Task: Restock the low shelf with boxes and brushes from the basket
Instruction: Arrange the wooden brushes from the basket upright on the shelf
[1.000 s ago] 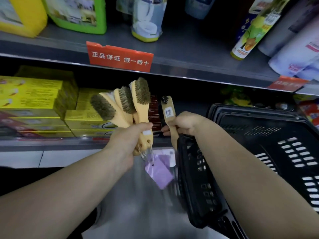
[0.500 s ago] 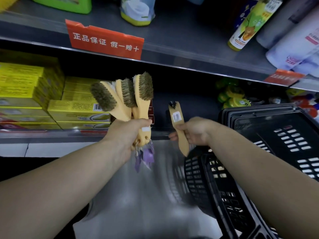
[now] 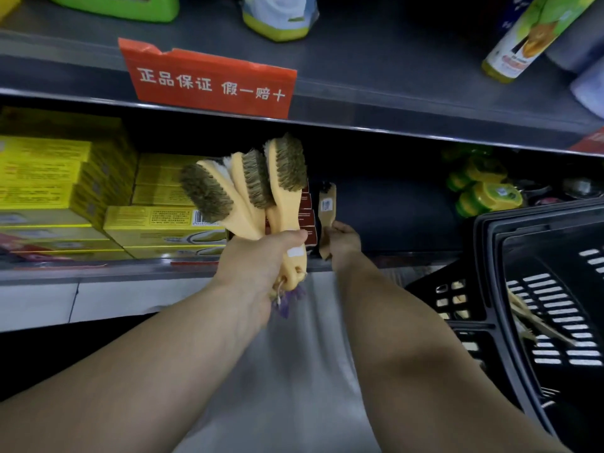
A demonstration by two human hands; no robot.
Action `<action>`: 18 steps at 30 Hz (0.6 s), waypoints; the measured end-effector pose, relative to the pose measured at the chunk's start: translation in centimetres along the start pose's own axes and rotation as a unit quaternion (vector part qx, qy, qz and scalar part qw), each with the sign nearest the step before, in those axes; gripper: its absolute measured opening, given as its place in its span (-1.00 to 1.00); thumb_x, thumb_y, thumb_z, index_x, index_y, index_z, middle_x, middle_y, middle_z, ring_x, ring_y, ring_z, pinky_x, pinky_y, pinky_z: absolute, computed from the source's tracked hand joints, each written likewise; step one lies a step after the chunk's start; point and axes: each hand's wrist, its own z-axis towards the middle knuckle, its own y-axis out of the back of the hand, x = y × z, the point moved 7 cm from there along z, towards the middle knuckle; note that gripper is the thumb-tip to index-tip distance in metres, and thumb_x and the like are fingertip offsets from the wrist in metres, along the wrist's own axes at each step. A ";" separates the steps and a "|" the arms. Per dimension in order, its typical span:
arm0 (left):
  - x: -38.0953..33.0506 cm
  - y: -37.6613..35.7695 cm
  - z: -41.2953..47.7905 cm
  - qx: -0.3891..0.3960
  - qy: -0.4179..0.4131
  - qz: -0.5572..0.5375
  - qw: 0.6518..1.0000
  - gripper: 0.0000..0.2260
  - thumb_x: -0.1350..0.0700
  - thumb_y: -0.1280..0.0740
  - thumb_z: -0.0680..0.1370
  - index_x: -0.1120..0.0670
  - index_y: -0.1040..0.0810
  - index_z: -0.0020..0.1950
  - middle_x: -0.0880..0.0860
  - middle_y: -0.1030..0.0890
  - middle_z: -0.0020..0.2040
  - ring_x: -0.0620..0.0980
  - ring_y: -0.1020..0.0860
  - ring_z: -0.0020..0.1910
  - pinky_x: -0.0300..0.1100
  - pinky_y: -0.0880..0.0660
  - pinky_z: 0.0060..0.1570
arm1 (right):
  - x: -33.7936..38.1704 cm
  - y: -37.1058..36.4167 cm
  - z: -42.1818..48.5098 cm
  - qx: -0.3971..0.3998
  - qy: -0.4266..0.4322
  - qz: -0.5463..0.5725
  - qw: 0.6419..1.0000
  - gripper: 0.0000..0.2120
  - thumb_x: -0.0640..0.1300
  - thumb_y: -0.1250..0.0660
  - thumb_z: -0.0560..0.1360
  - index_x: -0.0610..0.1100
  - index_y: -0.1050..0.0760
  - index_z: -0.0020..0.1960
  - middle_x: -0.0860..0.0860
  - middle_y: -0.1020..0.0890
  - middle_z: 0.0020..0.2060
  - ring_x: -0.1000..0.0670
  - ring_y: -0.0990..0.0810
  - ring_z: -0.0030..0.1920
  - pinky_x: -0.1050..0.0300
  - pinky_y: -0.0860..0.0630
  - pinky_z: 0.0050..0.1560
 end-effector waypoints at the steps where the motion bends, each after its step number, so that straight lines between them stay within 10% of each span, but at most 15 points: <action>1: -0.1 -0.1 0.1 0.000 0.001 0.001 1.000 -0.86 0.21 -0.48 0.38 0.16 -0.54 -0.18 0.10 -0.52 -0.47 -0.11 -0.40 -0.73 -0.43 -0.24 -0.70 | -0.1 0.0 0.0 0.000 -0.001 0.010 1.000 -0.67 -0.35 -0.16 0.58 -0.29 -0.37 0.34 -0.25 -0.48 0.28 -0.12 -0.56 0.07 0.38 -0.49 -0.41; 4: -0.2 -0.3 0.2 -0.002 -0.001 0.007 1.000 -0.86 0.20 -0.49 0.37 0.15 -0.56 -0.17 0.09 -0.55 -0.41 -0.10 -0.44 -0.70 -0.41 -0.27 -0.69 | 0.4 0.0 0.1 -0.015 -0.006 0.021 1.000 -0.72 -0.41 -0.22 0.53 -0.29 -0.47 0.22 -0.26 -0.58 0.13 -0.06 -0.57 -0.21 0.33 -0.51 -0.49; 18: 0.6 -0.4 0.6 0.002 -0.007 0.040 0.999 -0.86 0.19 -0.52 0.33 0.12 -0.57 -0.21 0.01 -0.59 -0.52 -0.04 -0.49 -0.67 -0.35 -0.35 -0.66 | 0.2 0.3 1.2 0.047 0.123 -0.302 0.944 -0.65 -0.35 -0.15 0.54 -0.21 -0.43 0.30 -0.12 -0.61 0.10 -0.05 -0.58 0.02 0.10 -0.52 0.07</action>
